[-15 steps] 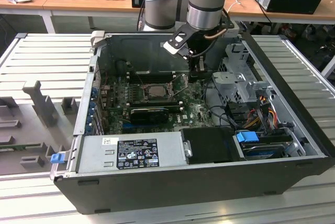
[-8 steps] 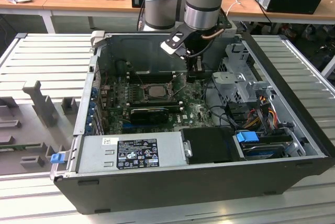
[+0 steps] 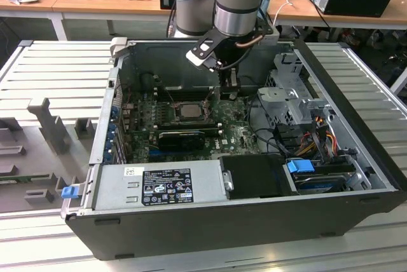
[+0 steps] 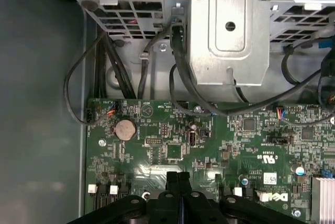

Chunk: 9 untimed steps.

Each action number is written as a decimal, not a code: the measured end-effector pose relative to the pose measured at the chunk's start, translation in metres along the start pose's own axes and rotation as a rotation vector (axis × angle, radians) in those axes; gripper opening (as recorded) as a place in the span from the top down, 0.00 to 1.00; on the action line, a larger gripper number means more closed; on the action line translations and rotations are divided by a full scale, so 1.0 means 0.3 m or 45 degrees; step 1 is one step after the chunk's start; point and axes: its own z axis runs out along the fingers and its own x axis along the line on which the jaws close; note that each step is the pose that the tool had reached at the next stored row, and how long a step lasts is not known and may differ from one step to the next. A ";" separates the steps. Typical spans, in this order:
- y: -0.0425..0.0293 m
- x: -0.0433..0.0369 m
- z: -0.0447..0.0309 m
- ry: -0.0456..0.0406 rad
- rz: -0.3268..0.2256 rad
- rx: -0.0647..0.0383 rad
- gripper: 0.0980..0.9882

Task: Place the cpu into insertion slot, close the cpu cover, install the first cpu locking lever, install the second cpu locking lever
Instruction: 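Close the cpu cover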

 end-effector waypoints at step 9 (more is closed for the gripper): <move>-0.097 0.002 -0.003 0.000 0.000 0.000 0.99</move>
